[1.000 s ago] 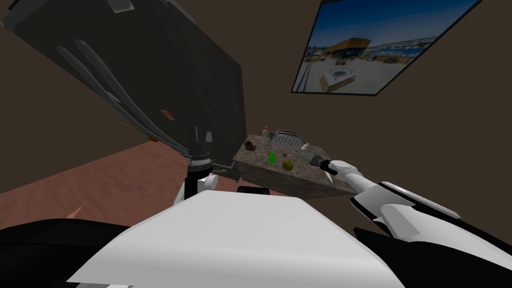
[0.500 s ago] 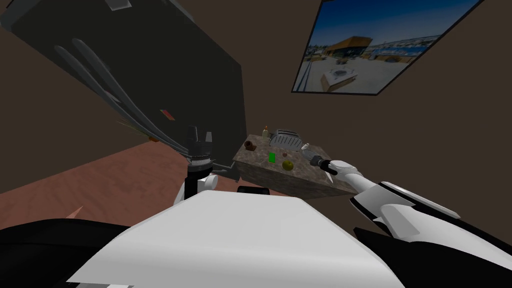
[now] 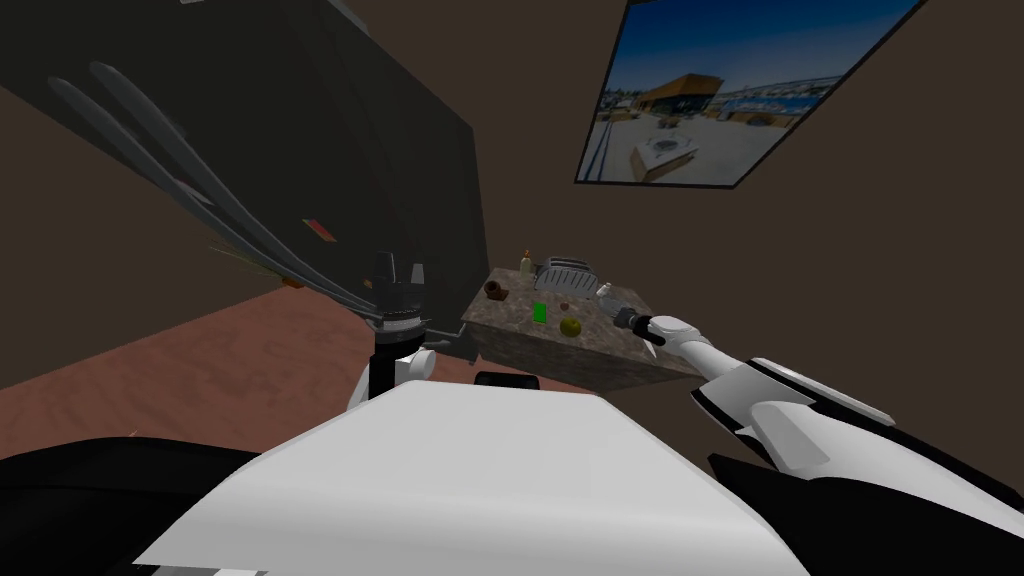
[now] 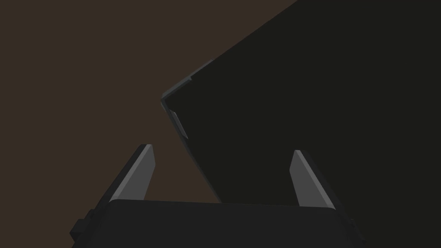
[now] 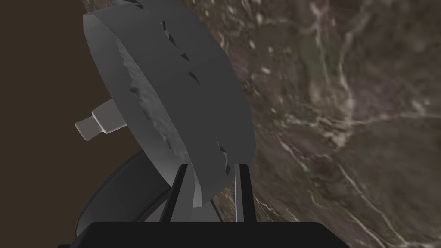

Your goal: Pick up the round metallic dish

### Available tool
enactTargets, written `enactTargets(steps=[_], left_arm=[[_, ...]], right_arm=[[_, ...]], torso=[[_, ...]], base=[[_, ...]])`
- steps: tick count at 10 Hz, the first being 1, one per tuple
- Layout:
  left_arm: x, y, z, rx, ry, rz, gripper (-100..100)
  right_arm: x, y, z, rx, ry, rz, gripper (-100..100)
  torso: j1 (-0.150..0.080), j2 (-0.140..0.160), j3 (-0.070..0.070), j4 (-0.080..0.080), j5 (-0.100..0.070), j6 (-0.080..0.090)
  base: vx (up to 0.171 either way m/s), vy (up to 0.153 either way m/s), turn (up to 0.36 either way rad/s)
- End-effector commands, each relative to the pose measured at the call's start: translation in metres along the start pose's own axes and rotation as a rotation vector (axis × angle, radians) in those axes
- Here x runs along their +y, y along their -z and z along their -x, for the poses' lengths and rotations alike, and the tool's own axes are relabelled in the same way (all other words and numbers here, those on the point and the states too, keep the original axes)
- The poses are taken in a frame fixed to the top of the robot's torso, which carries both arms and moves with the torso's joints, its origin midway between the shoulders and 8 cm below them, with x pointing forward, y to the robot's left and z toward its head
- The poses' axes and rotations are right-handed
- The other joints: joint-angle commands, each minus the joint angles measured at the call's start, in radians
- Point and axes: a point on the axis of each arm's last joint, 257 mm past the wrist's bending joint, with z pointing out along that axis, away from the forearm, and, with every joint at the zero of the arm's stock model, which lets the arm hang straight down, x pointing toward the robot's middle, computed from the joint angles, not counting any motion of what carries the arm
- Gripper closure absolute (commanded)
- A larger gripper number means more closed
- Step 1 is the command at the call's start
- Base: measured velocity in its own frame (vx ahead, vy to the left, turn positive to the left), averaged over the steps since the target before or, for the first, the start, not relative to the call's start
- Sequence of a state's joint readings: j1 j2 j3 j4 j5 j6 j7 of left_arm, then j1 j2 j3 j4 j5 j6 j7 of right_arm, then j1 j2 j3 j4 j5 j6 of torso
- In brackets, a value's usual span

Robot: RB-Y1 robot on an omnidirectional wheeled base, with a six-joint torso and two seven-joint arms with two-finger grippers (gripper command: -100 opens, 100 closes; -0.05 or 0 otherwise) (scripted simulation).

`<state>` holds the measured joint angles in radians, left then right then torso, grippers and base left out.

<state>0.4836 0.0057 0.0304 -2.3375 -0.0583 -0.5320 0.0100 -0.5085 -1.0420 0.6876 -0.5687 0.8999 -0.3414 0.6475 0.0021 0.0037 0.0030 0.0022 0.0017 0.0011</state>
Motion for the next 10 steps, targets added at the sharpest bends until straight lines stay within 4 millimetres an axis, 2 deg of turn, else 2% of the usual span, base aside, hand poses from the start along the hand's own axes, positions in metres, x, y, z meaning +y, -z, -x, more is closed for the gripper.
enactTargets(steps=[1, 2, 3, 4, 5, 7, 8, 9, 10], left_arm=[[0.000, 0.000, 0.000, 0.000, 0.000, 0.000, 0], [0.000, 0.000, 0.000, 0.000, 0.000, 0.000, 0], [0.000, 0.000, 0.000, 0.000, 0.000, 0.000, 0], [0.000, 0.000, 0.000, 0.000, 0.000, 0.000, 0], [0.000, 0.000, 0.000, 0.000, 0.000, 0.000, 0], [0.000, 0.000, 0.000, 0.000, 0.000, 0.000, 0], [0.000, 0.000, 0.000, 0.000, 0.000, 0.000, 0], [0.000, 0.000, 0.000, 0.000, 0.000, 0.000, 0], [0.000, 0.000, 0.000, 0.000, 0.000, 0.000, 0]], right_arm=[[-0.002, -0.007, 0.016, -0.016, 0.011, 0.004, 100], [-0.005, -0.013, 0.033, -0.036, 0.000, 0.004, 100], [-0.003, -0.013, 0.032, -0.029, 0.023, 0.009, 100], [-0.006, -0.019, 0.049, -0.048, 0.016, 0.010, 100], [-0.005, -0.020, 0.056, -0.059, 0.040, 0.013, 100], [-0.005, -0.019, 0.047, -0.042, 0.034, 0.013, 100], [-0.006, -0.024, 0.063, -0.055, 0.045, 0.017, 100], [-0.006, -0.024, 0.063, -0.055, 0.045, 0.017, 100], [-0.009, -0.028, 0.080, -0.071, 0.046, 0.019, 100]], torso=[[0.000, 0.000, 0.000, 0.000, 0.000, 0.000], [0.000, 0.000, 0.000, 0.000, 0.000, 0.001], [0.000, 0.001, 0.000, 0.000, 0.000, 0.001], [0.000, 0.001, 0.001, 0.001, 0.000, 0.001], [0.001, 0.001, 0.001, 0.001, 0.001, 0.001], [0.002, 0.001, 0.001, 0.001, 0.002, 0.000], [0.002, 0.000, 0.001, 0.001, 0.002, 0.000], [0.002, 0.001, 0.001, 0.001, 0.002, 0.001], [0.002, 0.002, 0.001, 0.001, 0.003, 0.001]], base=[[-0.014, -0.018, -0.099], [-0.025, -0.023, -0.198], [-0.019, -0.012, -0.064], [-0.018, -0.016, -0.117], [-0.017, -0.011, -0.054], [-0.002, -0.002, 0.017], [-0.007, -0.012, -0.122], [-0.012, -0.010, -0.076], [-0.024, -0.016, -0.102]])
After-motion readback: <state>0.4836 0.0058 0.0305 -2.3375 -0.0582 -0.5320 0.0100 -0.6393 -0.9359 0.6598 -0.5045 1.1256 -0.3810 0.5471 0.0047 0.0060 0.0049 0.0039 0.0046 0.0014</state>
